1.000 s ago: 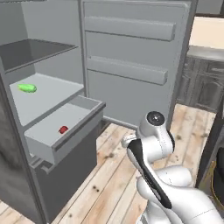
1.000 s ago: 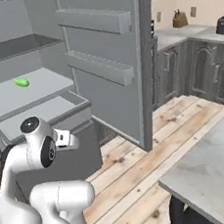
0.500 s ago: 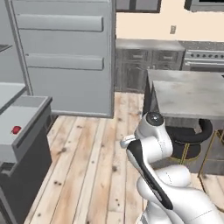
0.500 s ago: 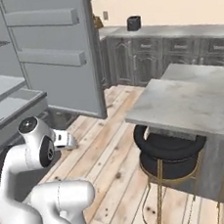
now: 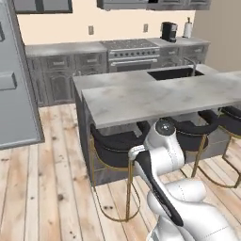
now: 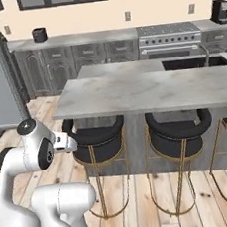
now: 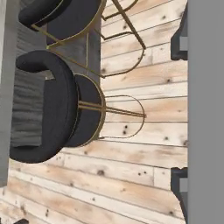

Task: Place the bell pepper and potato inside the fridge drawer. Close the drawer after placing the vegetables.

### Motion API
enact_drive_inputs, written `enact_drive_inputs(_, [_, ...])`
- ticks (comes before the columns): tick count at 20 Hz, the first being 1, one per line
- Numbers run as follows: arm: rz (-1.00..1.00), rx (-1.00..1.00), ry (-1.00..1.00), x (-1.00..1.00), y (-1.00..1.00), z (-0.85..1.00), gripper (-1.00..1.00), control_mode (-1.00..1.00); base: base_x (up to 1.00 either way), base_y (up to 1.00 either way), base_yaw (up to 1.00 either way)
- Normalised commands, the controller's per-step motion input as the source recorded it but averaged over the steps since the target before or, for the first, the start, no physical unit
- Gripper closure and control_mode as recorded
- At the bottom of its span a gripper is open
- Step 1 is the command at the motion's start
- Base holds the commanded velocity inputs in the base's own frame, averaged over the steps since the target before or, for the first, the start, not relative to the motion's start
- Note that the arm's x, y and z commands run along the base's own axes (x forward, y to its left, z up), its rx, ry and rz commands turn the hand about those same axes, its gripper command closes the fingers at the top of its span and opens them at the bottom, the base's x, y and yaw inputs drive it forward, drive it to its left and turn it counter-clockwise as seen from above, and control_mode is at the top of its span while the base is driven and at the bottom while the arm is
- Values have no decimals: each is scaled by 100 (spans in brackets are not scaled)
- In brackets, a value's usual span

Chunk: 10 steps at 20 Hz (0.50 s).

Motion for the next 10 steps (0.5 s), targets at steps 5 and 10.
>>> enact_drive_inputs(5, [0, 0, 0, 0, 0, 0, -100, 100, 44, -100, -52])
enact_drive_inputs(10, [0, 0, 0, 0, 0, 0, -100, 100, 63, -100, -30])
